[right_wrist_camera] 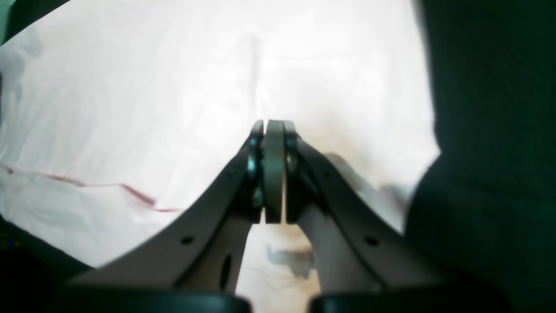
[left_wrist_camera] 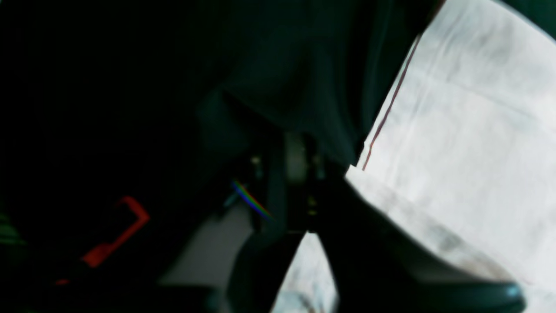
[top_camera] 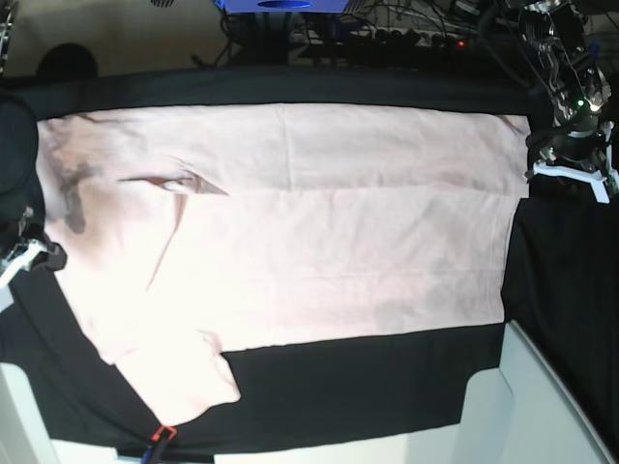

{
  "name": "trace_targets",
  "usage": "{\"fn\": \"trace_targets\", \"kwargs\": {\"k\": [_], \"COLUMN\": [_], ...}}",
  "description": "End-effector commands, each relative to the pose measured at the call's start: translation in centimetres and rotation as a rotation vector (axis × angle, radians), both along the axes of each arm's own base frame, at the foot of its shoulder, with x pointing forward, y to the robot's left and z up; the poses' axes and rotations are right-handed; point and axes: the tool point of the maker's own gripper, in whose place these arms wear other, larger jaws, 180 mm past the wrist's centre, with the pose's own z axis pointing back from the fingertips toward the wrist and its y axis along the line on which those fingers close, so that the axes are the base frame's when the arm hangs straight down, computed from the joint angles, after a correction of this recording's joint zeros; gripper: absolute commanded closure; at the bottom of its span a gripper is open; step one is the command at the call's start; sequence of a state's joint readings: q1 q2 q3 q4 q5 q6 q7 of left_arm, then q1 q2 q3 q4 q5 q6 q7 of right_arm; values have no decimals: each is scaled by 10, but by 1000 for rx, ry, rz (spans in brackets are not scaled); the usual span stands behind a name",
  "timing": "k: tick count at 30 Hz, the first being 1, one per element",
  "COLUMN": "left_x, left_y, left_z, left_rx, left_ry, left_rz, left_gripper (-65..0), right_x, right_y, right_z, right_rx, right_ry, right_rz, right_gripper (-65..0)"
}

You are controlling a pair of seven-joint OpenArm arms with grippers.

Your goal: Fold the T-shirt properly

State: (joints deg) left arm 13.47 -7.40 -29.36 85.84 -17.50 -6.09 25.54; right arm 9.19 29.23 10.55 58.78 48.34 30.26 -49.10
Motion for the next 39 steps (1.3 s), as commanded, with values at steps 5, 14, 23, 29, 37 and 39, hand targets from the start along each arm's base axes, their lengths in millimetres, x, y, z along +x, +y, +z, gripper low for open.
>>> {"fn": "trace_targets", "kwargs": {"k": [5, 14, 23, 29, 37, 39], "left_x": [22, -14, -59, -79, -81, -82], "left_y": [10, -10, -12, -13, -22, -24], "left_z": [10, 25, 4, -6, -10, -12], "left_rx": [-22, 19, 17, 3, -27, -33], "left_ry": [26, 45, 157, 202, 200, 206], "left_rz": [-5, -41, -44, -33, -63, -84], "left_gripper": [-193, -197, -198, -198, -198, -198], "right_x": [27, -26, -106, -153, -161, -162], "right_y": [-40, -45, -53, -59, -51, -48], "right_z": [9, -15, -19, -38, -45, -47], "right_rx": [-171, -104, -45, -26, -4, 0], "right_ry": [10, 52, 48, 113, 132, 135], "right_rz": [-19, -134, -334, -417, -430, -430], "right_gripper": [-4, -13, -493, -534, -538, -540]}}
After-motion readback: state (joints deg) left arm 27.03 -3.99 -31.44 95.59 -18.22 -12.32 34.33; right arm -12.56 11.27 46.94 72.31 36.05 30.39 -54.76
